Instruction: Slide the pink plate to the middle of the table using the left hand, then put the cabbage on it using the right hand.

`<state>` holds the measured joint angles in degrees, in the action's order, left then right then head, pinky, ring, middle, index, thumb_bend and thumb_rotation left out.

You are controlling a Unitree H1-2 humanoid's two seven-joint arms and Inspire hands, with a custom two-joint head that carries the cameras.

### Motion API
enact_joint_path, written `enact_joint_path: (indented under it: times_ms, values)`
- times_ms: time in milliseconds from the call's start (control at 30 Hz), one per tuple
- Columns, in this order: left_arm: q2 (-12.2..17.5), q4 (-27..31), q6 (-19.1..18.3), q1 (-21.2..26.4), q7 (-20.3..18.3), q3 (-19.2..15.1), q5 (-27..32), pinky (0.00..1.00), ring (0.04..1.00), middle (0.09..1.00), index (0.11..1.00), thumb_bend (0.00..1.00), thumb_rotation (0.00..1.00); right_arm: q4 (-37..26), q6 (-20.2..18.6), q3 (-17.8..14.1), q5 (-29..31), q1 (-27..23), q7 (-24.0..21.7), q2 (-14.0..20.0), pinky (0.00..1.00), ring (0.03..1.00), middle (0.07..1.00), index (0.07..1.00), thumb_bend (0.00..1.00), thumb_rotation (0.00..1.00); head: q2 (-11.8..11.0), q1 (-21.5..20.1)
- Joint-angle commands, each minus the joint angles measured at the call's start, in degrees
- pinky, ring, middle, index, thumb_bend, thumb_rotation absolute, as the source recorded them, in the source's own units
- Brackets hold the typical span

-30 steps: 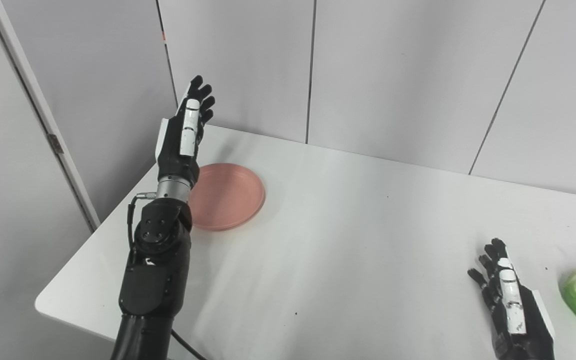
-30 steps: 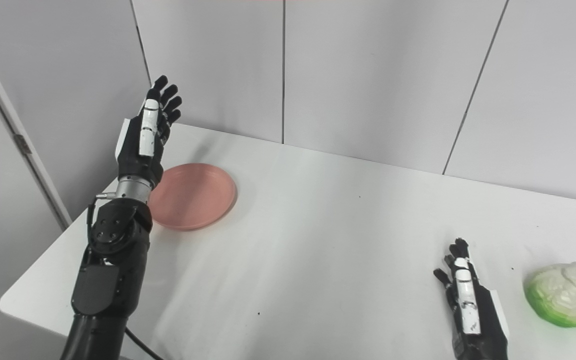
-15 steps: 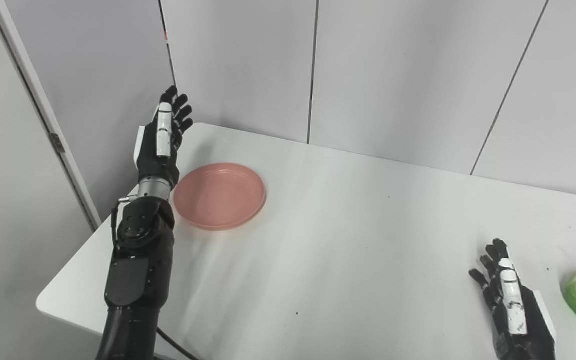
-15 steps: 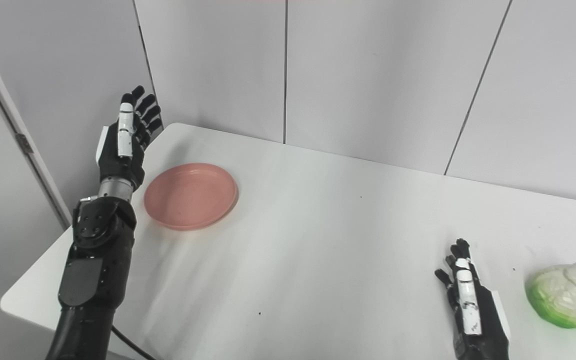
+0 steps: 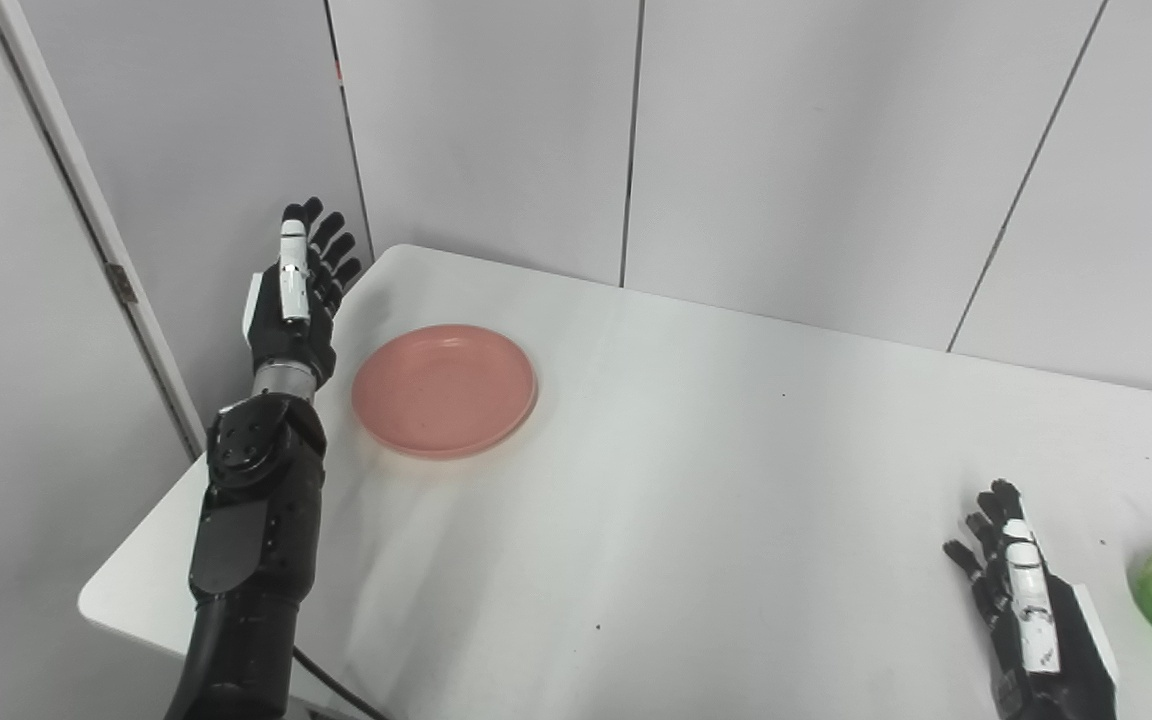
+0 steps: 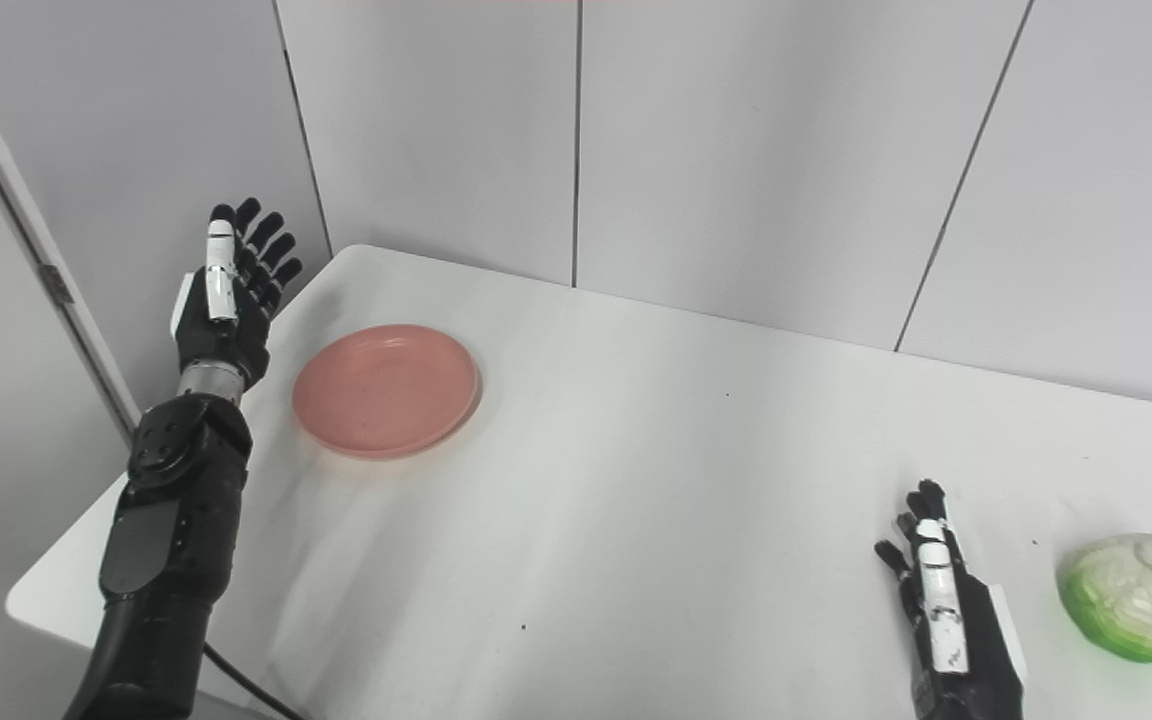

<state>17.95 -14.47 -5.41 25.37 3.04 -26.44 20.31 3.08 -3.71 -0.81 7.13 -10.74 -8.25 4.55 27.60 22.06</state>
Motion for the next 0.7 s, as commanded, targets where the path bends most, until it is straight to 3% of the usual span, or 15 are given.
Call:
enact_joint_path:
  times_ms: [0, 667]
  values:
    - [2.74, -0.36, 2.58, 2.85, -0.72, -0.42, 0.3, 0.92, 0.921, 0.919, 0.911, 0.44, 1.0, -1.23, 0.29, -0.1, 0.37, -0.89, -0.19, 0.23, 1.0, 1.0, 1.0, 1.0, 0.15, 1.0, 0.06, 0.03]
    - [3.84, -9.12, 4.49, 2.61, -0.57, -1.47, 1.75, 0.93, 0.918, 0.915, 0.901, 0.45, 1.0, -1.76, -0.07, 0.08, 0.78, -0.68, -0.28, 0.48, 1.0, 1.0, 1.0, 1.0, 0.14, 1.0, 0.47, 0.38]
